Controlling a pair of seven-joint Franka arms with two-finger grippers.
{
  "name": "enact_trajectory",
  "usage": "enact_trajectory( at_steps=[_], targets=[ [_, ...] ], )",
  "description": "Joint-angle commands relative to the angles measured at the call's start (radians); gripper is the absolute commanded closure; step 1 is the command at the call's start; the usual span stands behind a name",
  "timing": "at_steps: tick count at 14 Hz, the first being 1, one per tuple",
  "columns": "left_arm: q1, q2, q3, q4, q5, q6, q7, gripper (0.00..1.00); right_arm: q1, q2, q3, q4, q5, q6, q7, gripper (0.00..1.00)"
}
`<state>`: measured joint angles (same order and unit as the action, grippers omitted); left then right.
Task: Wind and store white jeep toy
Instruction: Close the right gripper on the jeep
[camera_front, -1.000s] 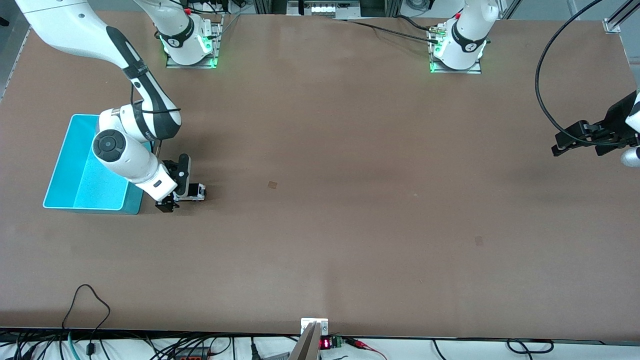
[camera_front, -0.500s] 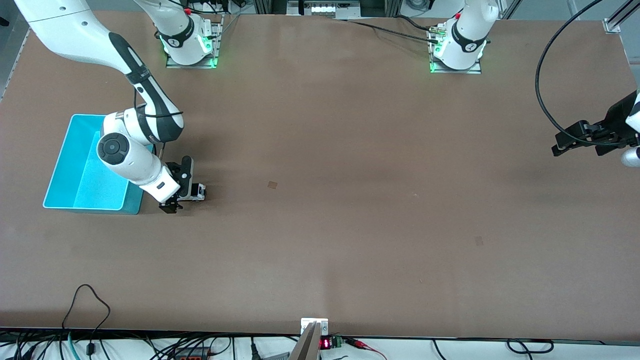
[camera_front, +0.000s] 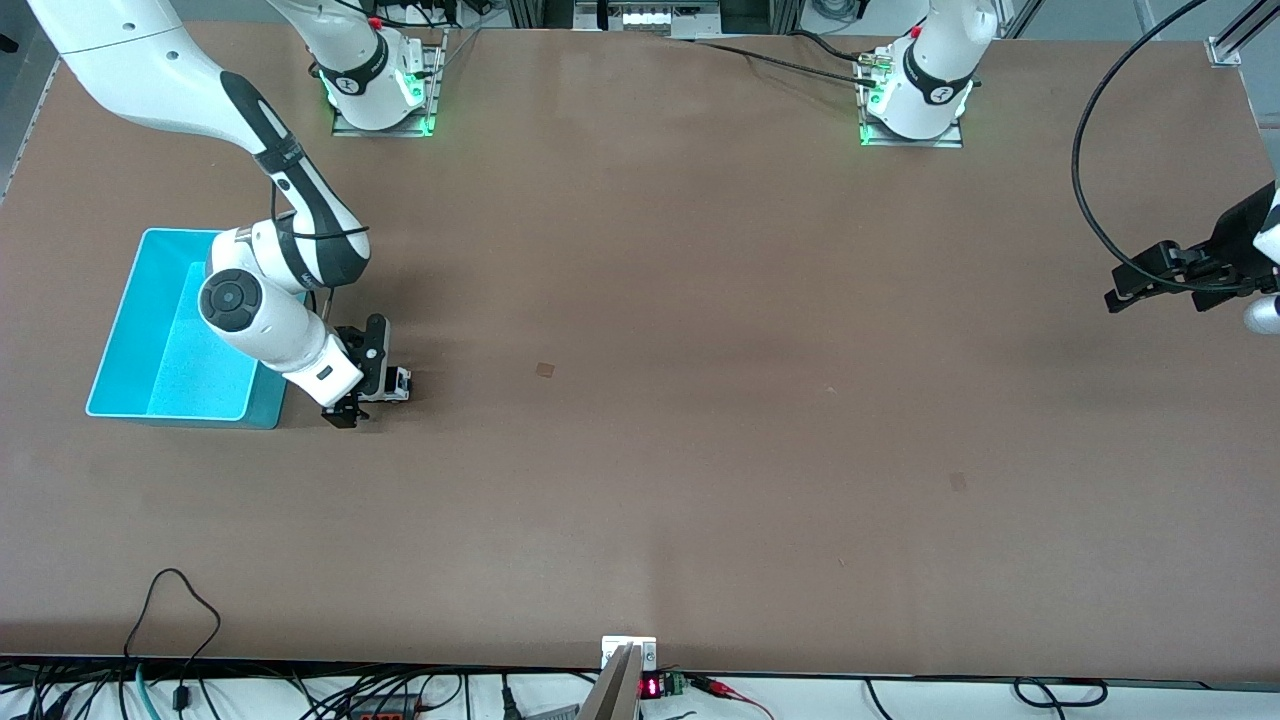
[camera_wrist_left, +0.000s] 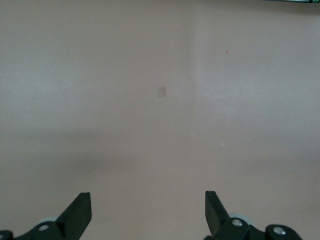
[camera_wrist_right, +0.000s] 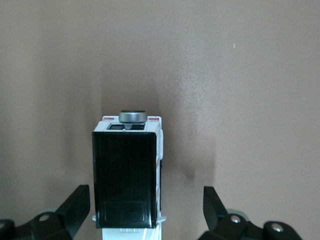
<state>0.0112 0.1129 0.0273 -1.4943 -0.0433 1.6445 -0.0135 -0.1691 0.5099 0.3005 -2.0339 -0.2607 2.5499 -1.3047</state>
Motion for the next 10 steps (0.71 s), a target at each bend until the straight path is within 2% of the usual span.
enact_trajectory(
  at_steps=[1,6,7,8,9,10],
  targets=[
    [-0.005,-0.002,0.011,0.000,-0.007,-0.002,0.020,0.00,-0.015,0.009,0.012,-0.002,-0.020,0.021,0.015,0.00],
    [-0.005,-0.004,0.009,-0.001,-0.007,-0.002,0.021,0.00,-0.015,0.024,0.012,-0.002,-0.022,0.039,0.028,0.00],
    [-0.007,-0.002,0.008,-0.001,-0.006,0.000,0.023,0.00,-0.015,0.024,0.012,-0.002,-0.022,0.041,0.028,0.06],
    [-0.007,-0.002,0.006,-0.003,-0.006,0.003,0.023,0.00,-0.013,0.024,0.012,-0.002,-0.022,0.041,0.028,0.31],
    [-0.007,-0.004,0.005,-0.007,-0.007,0.006,0.023,0.00,-0.010,0.024,0.012,-0.002,-0.023,0.043,0.028,0.48],
    [-0.007,-0.006,0.005,-0.018,-0.007,0.012,0.023,0.00,-0.009,0.024,0.012,-0.002,-0.023,0.043,0.028,0.59]
  ],
)
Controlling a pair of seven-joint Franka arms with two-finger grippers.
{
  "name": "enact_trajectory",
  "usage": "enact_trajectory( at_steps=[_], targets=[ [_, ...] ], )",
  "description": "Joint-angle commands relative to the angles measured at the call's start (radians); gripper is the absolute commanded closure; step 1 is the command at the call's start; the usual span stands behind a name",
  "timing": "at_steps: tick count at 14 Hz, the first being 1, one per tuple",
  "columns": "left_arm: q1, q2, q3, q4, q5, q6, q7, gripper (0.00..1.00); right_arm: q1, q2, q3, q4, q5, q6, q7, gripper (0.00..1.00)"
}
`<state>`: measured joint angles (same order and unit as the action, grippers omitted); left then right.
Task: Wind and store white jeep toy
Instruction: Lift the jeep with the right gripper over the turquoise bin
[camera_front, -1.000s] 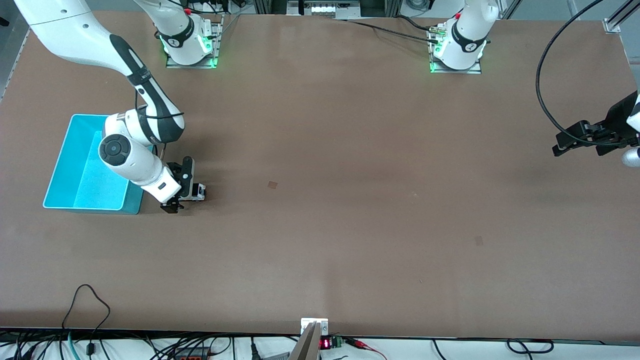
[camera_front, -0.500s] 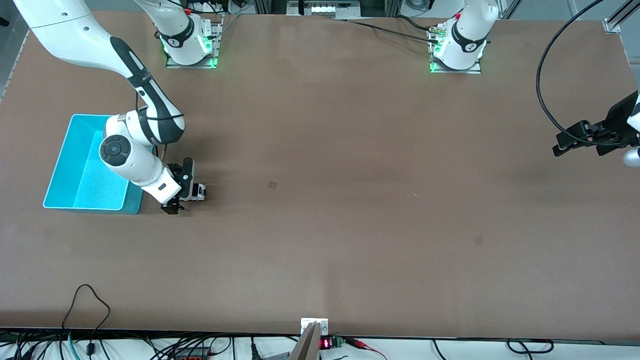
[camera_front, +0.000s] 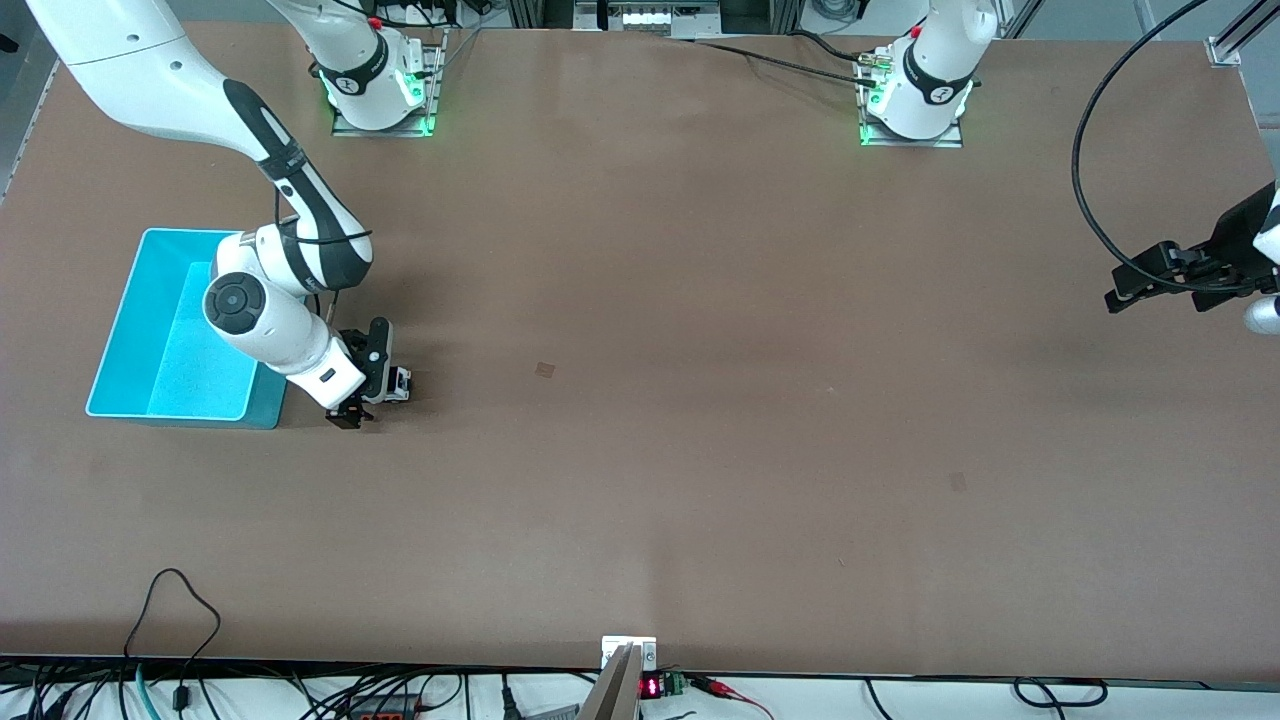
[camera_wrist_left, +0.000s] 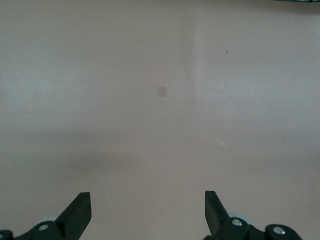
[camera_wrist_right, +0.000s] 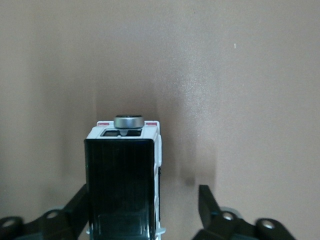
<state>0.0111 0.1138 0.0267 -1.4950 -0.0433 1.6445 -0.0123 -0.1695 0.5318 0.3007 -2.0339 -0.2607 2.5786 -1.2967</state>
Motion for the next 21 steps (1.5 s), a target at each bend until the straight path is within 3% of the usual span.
enact_trajectory(
  at_steps=[1,3,4,8,10,15,18,21],
  targets=[
    [-0.008,-0.013,0.004,-0.031,-0.007,0.029,0.022,0.00,-0.008,0.002,0.012,-0.002,-0.023,0.014,0.020,0.68],
    [-0.008,-0.040,0.004,-0.079,-0.007,0.067,0.022,0.00,-0.010,0.008,0.012,-0.002,-0.025,0.017,0.020,0.97],
    [-0.010,-0.049,0.004,-0.097,-0.007,0.080,0.022,0.00,-0.010,0.010,0.012,-0.002,-0.025,0.027,0.020,0.99],
    [-0.016,-0.060,-0.005,-0.106,-0.007,0.072,0.018,0.00,-0.008,-0.005,0.012,-0.002,-0.023,0.026,0.022,1.00],
    [-0.016,-0.062,-0.005,-0.097,-0.007,0.035,0.014,0.00,-0.016,-0.070,0.012,-0.002,-0.022,-0.001,0.046,1.00],
    [-0.014,-0.066,-0.010,-0.096,-0.016,0.037,0.014,0.00,-0.008,-0.304,0.011,-0.008,-0.017,-0.237,0.391,1.00],
    [-0.013,-0.068,-0.010,-0.091,-0.020,0.032,0.020,0.00,-0.007,-0.387,0.002,-0.006,-0.015,-0.342,0.557,1.00],
    [-0.014,-0.068,-0.010,-0.091,-0.018,0.032,0.020,0.00,0.042,-0.440,-0.079,-0.008,-0.015,-0.437,0.741,1.00]
  ],
)
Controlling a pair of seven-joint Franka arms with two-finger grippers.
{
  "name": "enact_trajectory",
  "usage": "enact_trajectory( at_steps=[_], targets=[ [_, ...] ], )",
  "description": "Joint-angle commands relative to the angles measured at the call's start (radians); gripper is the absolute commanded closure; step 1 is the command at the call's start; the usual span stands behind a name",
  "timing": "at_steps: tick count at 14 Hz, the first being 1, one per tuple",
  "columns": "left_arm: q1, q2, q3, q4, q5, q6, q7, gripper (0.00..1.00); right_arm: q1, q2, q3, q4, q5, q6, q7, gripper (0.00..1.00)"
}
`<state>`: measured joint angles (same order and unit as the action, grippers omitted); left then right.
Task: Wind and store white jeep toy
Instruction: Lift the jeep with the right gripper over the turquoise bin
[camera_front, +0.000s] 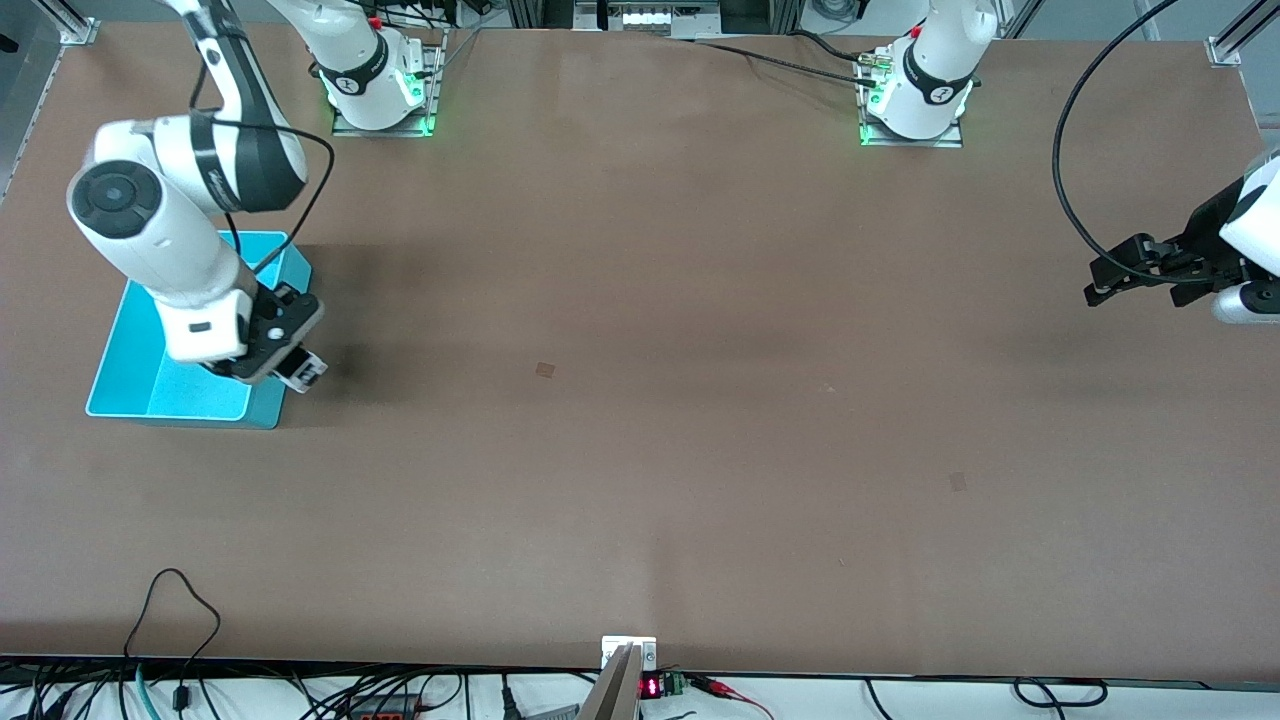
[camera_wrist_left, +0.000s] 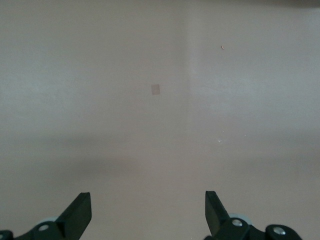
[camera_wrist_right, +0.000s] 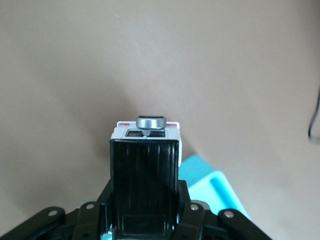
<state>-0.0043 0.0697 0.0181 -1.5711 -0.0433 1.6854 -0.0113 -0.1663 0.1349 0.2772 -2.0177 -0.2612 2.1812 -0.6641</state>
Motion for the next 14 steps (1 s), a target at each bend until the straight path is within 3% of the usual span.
enact_trajectory(
  at_steps=[1,7,14],
  targets=[
    [0.003,-0.024,-0.001,-0.021,-0.018,-0.007,0.019,0.00,0.074,-0.057,-0.096,-0.024,-0.015,-0.061,0.145,1.00],
    [-0.002,-0.025,-0.009,-0.024,-0.010,-0.004,0.019,0.00,0.083,-0.133,-0.168,-0.084,-0.015,-0.084,0.153,1.00],
    [0.004,-0.050,-0.015,-0.059,-0.012,0.022,0.017,0.00,0.090,-0.161,-0.328,-0.128,0.025,-0.084,0.308,1.00]
  ],
)
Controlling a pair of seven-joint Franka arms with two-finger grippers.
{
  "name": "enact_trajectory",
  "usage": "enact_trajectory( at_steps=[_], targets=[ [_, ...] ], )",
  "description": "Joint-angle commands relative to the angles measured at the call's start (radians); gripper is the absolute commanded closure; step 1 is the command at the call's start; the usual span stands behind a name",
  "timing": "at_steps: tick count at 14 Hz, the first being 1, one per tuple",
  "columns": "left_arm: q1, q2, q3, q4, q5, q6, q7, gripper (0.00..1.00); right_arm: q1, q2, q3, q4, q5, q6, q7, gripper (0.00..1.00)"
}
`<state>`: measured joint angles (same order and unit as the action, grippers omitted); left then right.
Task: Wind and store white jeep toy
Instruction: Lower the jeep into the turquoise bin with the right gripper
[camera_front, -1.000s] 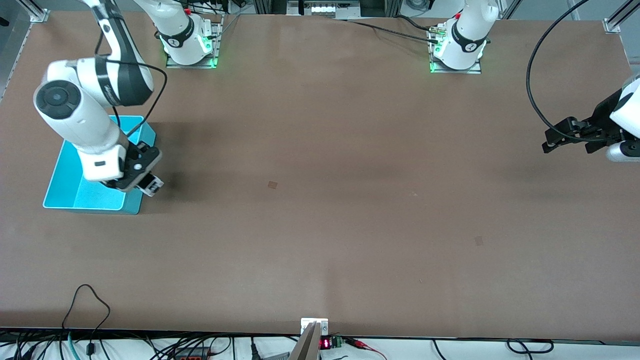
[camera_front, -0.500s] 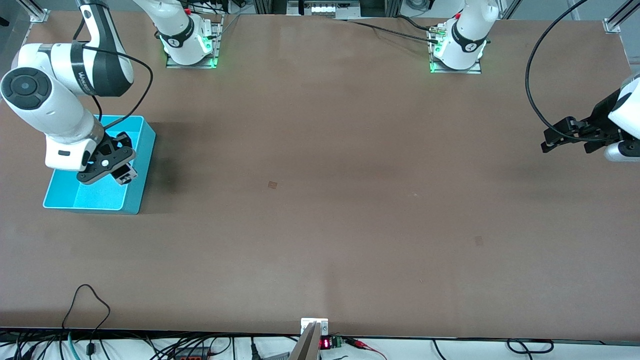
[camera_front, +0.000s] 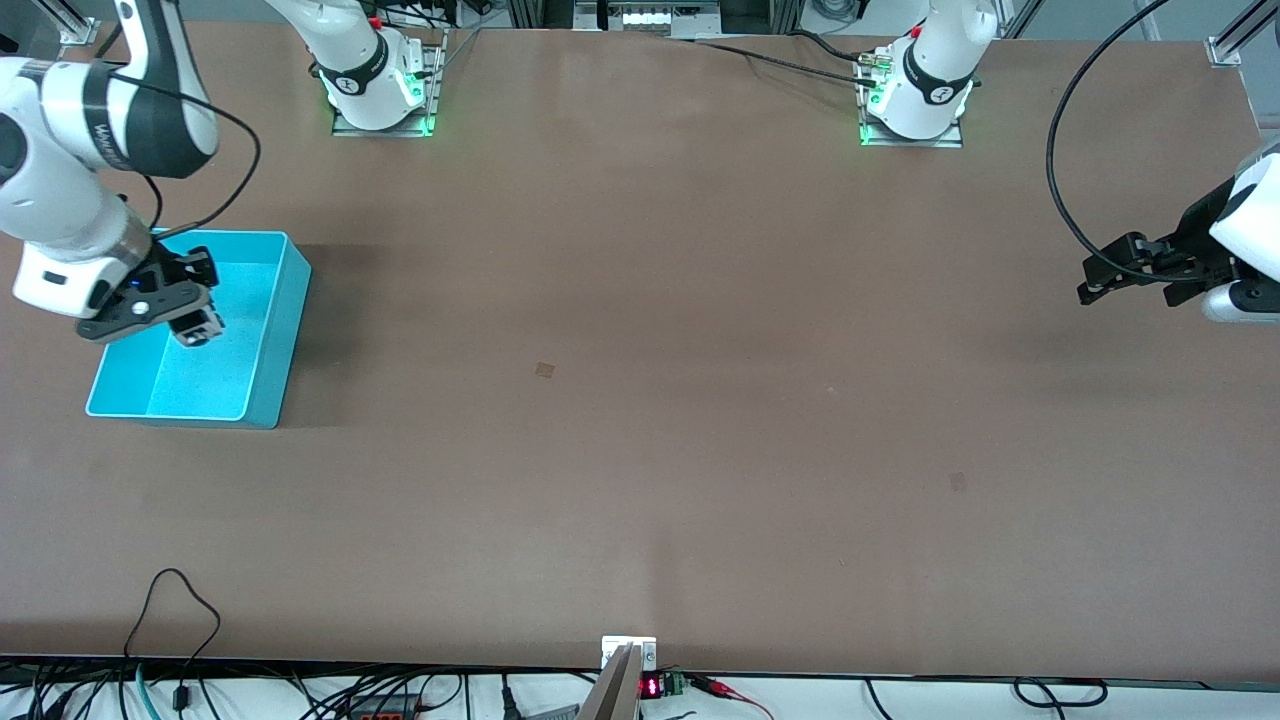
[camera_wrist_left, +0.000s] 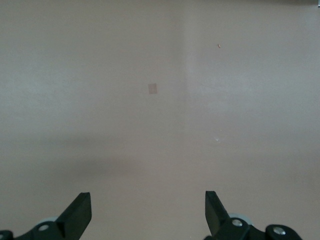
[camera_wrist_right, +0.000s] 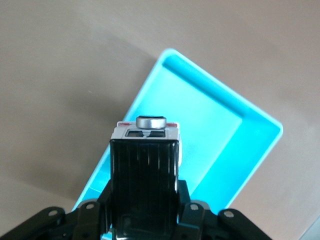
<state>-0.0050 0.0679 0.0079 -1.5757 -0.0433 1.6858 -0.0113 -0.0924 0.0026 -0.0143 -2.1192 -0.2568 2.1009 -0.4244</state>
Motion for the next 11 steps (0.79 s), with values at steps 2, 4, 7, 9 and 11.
enact_trajectory(
  at_steps=[2,4,7,9,11],
  targets=[
    [0.003,-0.059,-0.005,-0.075,-0.012,0.038,0.017,0.00,0.016,-0.020,-0.065,-0.034,0.054,0.001,0.149,1.00],
    [0.005,-0.057,-0.003,-0.070,-0.012,0.026,0.014,0.00,0.011,-0.004,-0.081,-0.042,0.056,0.008,0.225,1.00],
    [0.010,-0.057,-0.005,-0.058,-0.012,0.018,0.019,0.00,0.011,0.017,-0.088,-0.065,0.076,0.016,0.337,1.00],
    [0.005,-0.057,-0.008,-0.058,-0.012,-0.007,0.005,0.00,0.010,0.028,-0.088,-0.109,0.082,0.074,0.354,1.00],
    [0.006,-0.059,-0.005,-0.055,-0.012,-0.012,0.007,0.00,0.006,0.027,-0.102,-0.163,0.082,0.148,0.348,1.00]
  ],
)
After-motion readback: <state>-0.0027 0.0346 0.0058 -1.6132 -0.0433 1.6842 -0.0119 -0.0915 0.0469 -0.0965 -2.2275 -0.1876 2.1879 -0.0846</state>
